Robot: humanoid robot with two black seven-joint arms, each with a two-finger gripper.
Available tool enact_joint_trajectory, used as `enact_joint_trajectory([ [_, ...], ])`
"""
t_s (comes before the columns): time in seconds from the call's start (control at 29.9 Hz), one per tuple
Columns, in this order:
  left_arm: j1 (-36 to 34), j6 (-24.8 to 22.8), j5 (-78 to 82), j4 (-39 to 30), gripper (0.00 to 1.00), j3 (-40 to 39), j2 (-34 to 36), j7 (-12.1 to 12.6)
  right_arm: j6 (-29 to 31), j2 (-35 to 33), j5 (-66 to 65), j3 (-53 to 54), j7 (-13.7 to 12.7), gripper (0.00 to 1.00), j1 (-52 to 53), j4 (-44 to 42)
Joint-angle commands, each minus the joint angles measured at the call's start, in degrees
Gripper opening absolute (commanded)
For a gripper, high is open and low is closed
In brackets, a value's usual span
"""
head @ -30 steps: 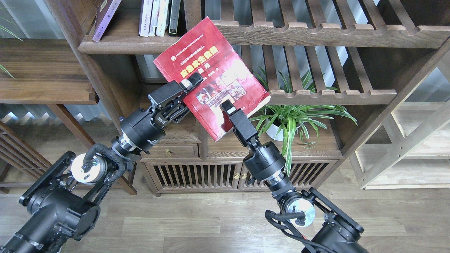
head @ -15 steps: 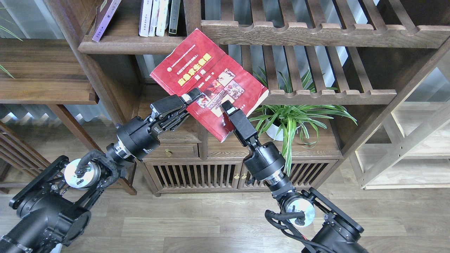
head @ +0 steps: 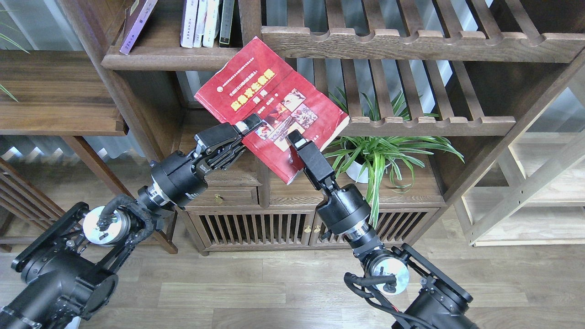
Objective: Organize books on shelf
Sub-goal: 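Hold the red book with both grippers and bring the left gripper to its edge, then release the right gripper and hold the red book with the left gripper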
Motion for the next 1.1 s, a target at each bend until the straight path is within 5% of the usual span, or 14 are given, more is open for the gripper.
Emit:
enact_joint_trajectory([
  [0.0,0.02,0.0,-0.02,-0.46,0.09,0.16,0.01,-0.02,-0.01,0.0,-0.18,0.14,-0.02,0.17,-0.01,-0.04],
  [0.2,0.11,0.0,-0.02,-0.55,0.06,0.25,0.54,-0.02,-0.01,0.0,-0.27,0.23,-0.02,0.19,-0.01,-0.04],
  [0.37,0.2,0.0,-0.02,-0.55,0.06,-0.1,1.06,-0.02,-0.01,0.0,-0.44,0.4,-0.11,0.35,-0.01,-0.12],
  [0.7,0.9,0.0,-0.63,-1.34,0.06,-0.46,2.03,-0.02,-0.01,0.0,-1.58,0.84,-0.02,0.99,-0.01,-0.3],
  [1.07,2.22,0.0,-2.57,-2.57,0.06,-0.37,4.93,-0.02,-0.01,0.0,-1.67,1.98,-0.02,1.0,-0.01,-0.3],
])
